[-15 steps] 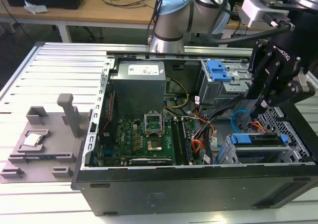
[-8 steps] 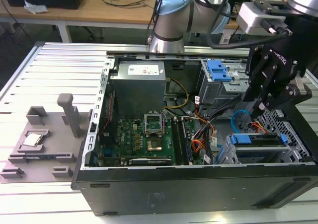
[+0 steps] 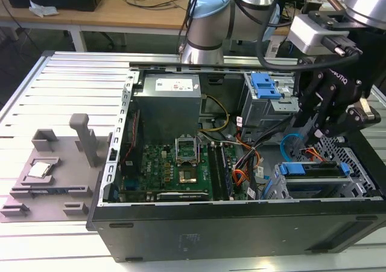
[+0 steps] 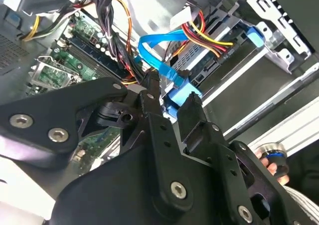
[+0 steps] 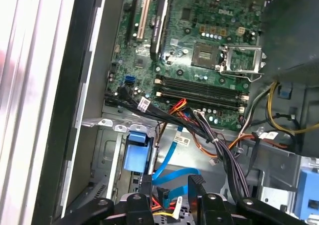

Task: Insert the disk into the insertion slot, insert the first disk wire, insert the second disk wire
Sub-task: 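Insert the second disk wire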

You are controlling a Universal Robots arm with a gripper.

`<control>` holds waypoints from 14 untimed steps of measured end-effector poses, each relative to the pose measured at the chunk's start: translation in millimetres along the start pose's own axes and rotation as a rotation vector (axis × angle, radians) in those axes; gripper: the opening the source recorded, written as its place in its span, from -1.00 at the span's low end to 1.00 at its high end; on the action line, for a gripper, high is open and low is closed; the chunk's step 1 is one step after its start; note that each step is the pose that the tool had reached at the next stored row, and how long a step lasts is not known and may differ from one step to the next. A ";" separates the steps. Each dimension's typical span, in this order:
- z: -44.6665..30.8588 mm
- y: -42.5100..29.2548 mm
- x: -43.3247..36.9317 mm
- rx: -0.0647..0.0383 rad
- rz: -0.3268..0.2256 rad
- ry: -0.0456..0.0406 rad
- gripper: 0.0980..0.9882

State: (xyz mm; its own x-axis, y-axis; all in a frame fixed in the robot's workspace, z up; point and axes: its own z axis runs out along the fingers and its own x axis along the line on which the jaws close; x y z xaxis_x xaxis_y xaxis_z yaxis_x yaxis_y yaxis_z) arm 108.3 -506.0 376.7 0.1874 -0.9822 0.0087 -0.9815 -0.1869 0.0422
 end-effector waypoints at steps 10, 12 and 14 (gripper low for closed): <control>8.7 -5.8 -0.2 -0.005 -0.012 0.0269 -0.28; 8.8 -5.9 -0.3 -0.005 -0.012 0.0269 -0.30; 8.8 -6.0 -0.2 -0.005 -0.012 0.0268 -0.74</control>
State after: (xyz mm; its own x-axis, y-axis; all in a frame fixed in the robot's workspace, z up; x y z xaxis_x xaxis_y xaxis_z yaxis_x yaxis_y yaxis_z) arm 113.8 -504.7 367.7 0.2003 -0.9791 0.0349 -0.9789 -0.1986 0.0473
